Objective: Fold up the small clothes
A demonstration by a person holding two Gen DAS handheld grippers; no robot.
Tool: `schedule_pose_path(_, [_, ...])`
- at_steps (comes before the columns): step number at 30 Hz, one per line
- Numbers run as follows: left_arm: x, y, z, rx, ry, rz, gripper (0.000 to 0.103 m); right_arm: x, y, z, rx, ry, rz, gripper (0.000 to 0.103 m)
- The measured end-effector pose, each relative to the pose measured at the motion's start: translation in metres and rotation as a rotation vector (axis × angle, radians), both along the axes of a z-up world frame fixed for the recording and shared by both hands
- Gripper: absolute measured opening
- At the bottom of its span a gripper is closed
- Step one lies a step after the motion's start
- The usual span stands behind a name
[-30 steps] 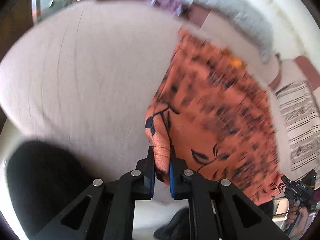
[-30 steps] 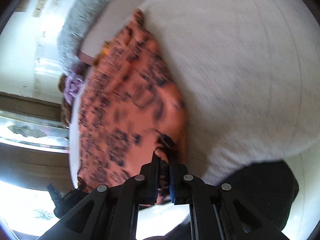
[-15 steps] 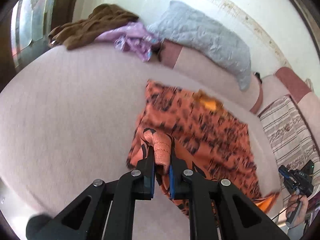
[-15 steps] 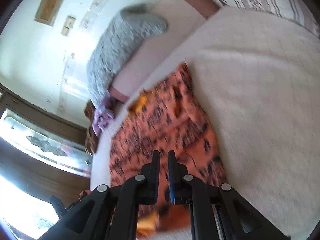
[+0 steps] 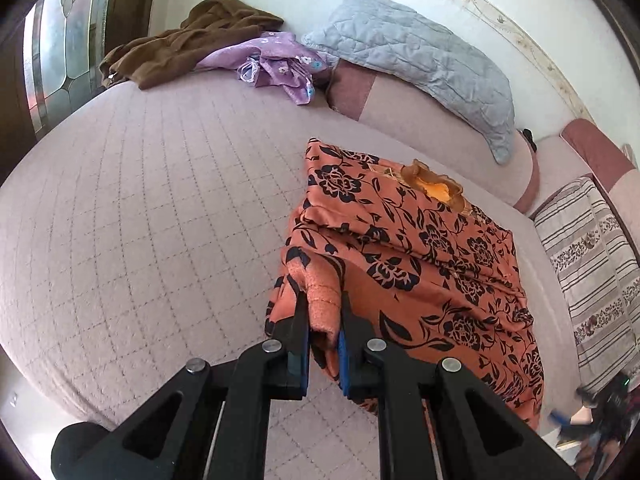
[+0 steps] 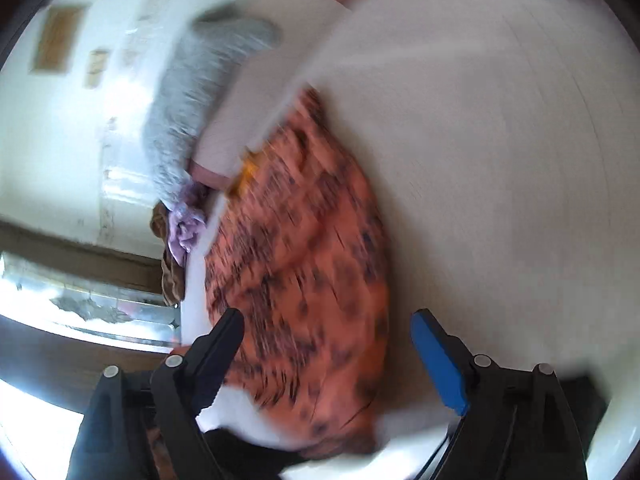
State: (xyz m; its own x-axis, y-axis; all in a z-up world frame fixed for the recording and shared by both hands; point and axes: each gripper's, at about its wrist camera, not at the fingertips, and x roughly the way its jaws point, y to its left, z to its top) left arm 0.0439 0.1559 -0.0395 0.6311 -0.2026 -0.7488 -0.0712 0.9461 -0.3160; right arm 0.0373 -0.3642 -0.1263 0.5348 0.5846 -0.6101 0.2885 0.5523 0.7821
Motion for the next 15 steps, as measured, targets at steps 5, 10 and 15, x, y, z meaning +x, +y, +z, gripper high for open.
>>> schedule_pose_path(5, [-0.012,0.002,0.000,-0.004,-0.008,-0.004,0.011,-0.016,0.035,-0.035,-0.018,0.115,0.073,0.085])
schedule_pose_path(10, [-0.025,0.006,-0.005,-0.010,0.001,-0.002,0.012,-0.012,0.055,-0.039,-0.245,0.122,0.112,0.064])
schedule_pose_path(15, [-0.035,0.005,0.000,-0.009,-0.012,-0.017,0.012,-0.020,0.060,-0.031,-0.269,0.108,0.160,0.006])
